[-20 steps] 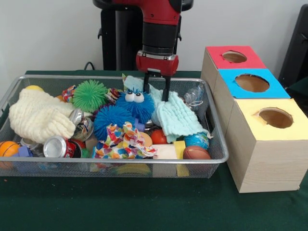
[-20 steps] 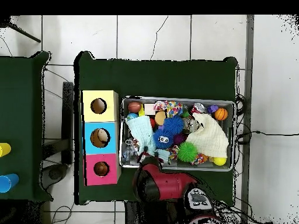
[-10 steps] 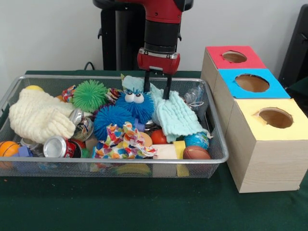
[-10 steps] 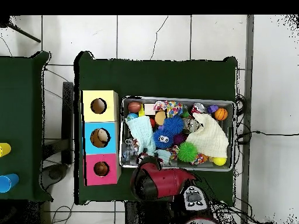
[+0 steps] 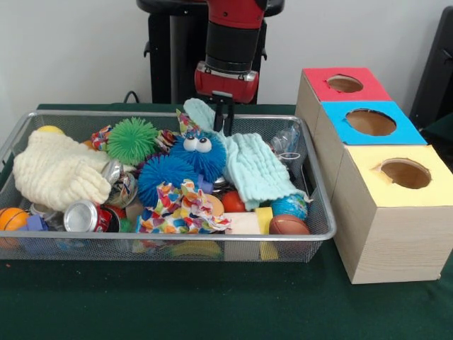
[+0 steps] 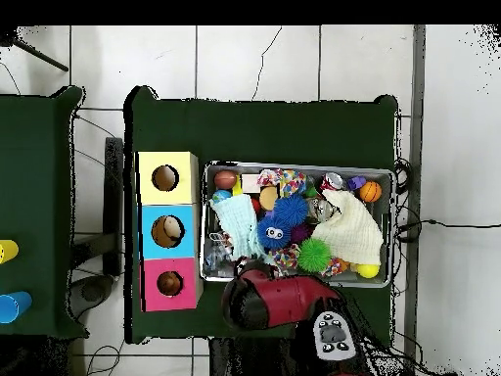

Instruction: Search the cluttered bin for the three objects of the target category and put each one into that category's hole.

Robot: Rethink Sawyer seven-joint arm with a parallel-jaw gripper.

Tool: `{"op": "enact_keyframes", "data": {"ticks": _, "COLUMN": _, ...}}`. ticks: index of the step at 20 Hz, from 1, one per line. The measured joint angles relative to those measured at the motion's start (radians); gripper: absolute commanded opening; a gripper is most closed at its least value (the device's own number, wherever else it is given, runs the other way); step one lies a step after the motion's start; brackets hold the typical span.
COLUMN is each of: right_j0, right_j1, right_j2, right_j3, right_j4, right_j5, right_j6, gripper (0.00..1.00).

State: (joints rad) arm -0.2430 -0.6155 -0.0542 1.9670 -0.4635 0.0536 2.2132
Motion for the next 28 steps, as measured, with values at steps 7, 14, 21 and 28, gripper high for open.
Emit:
{"op": "enact_keyframes", "data": {"ticks": 7, "right_j0": -0.004, "right_j1": -0.009, "right_j2": 0.016, "right_j3": -0.027, "right_j4": -0.015, "right_j5": 0.010, "right_j6": 0.000, "gripper": 0.00}}
{"op": "enact_keyframes", "data": {"ticks": 14, "right_j0": 0.000, "right_j1": -0.093, "right_j2": 0.043, "right_j3": -0.022, "right_j4": -0.013, "right_j5": 0.059, "right_j6": 0.000, "gripper": 0.00}}
{"op": "enact_keyframes", "data": {"ticks": 21, "right_j0": 0.023, "right_j1": -0.235, "right_j2": 0.051, "right_j3": -0.015, "right_j4": 0.030, "right_j5": 0.159, "right_j6": 0.000, "gripper": 0.00}}
{"op": "enact_keyframes", "data": {"ticks": 28, "right_j0": 0.050, "right_j1": -0.300, "right_j2": 0.067, "right_j3": -0.021, "right_j4": 0.077, "right_j5": 0.206, "right_j6": 0.000, "gripper": 0.00}}
